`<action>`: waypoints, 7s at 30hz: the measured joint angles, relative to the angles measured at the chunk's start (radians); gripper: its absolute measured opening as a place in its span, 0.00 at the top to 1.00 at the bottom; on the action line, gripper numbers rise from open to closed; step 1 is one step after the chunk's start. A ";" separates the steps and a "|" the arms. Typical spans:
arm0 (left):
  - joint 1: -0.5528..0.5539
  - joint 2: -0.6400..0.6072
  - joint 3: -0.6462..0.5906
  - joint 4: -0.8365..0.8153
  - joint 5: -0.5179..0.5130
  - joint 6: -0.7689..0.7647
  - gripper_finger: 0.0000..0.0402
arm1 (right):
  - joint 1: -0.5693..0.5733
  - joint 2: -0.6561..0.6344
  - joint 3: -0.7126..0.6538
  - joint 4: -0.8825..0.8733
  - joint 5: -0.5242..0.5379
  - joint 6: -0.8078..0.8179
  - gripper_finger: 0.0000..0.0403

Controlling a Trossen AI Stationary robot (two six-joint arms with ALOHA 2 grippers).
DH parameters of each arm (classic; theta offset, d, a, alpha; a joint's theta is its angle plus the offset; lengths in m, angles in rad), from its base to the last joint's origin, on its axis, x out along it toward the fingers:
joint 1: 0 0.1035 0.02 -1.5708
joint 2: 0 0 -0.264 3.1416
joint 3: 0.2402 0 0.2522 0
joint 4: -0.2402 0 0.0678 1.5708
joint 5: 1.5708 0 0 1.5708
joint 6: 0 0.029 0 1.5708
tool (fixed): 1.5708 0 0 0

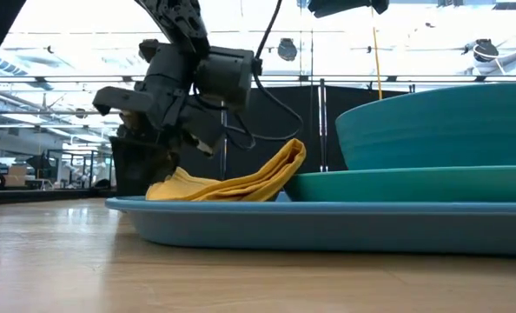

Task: Set up tray
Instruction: Put the yellow napkin to the left of green plate on the blue serving tray, then put the yellow knife on top of the yellow napkin

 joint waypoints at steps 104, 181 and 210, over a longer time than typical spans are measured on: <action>-0.074 -0.048 0.184 0.342 0.261 -0.204 1.00 | -0.025 -0.030 -0.136 0.301 -0.056 -0.046 0.92; -0.114 -0.168 0.183 0.298 -0.239 -0.366 0.99 | -0.058 -0.031 -0.136 0.365 -0.166 0.031 0.91; 0.226 -1.020 -0.590 0.956 -0.117 -0.532 0.96 | -0.452 0.070 -0.135 0.263 -0.471 0.415 0.74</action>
